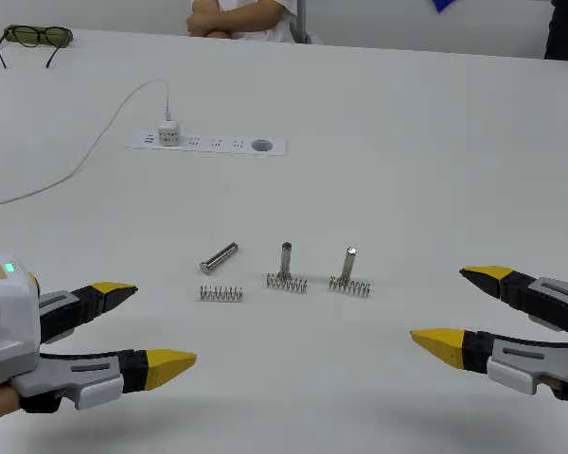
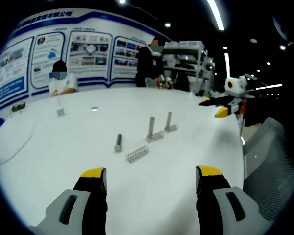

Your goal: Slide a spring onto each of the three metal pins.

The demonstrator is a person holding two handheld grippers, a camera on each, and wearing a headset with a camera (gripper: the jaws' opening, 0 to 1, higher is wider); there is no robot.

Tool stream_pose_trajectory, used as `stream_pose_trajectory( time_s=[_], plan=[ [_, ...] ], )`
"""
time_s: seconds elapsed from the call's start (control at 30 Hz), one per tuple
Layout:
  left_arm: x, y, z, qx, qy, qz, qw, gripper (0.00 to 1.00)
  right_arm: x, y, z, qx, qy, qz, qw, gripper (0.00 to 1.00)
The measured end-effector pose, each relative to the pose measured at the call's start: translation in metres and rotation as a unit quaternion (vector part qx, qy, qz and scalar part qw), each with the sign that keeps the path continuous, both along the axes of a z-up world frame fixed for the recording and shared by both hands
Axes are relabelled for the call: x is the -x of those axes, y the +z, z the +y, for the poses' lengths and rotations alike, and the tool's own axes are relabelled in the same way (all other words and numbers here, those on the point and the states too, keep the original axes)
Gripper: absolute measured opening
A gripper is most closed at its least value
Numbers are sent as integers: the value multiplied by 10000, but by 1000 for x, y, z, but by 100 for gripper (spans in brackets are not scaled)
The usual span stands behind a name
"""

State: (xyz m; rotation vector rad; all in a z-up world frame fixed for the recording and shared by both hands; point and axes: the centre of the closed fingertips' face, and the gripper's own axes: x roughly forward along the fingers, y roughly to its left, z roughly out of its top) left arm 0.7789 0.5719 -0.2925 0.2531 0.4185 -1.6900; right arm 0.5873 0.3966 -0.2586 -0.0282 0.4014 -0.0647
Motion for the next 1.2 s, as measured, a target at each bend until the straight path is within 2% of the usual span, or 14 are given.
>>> stream_pose_trajectory(
  time_s=[0.17,0.43,0.57,0.77,1.2],
  plan=[
    [-2,2,-1,-36,-34,-51,10000,75,0,0,-1,-10,-9,-9,10000,64],
    [-12,9,-8,-31,-14,-109,9999,73,1,-2,-1,-18,-30,14,10000,63],
    [-18,13,-11,-61,-22,-190,9998,72,3,-4,0,-22,-43,27,10000,63],
    [-31,22,-21,-17,17,-240,9997,71,6,-7,-1,-31,-76,41,10000,63],
    [-48,32,-46,-33,28,-446,9990,65,8,-10,-1,-28,-112,71,9999,63]
  ],
)
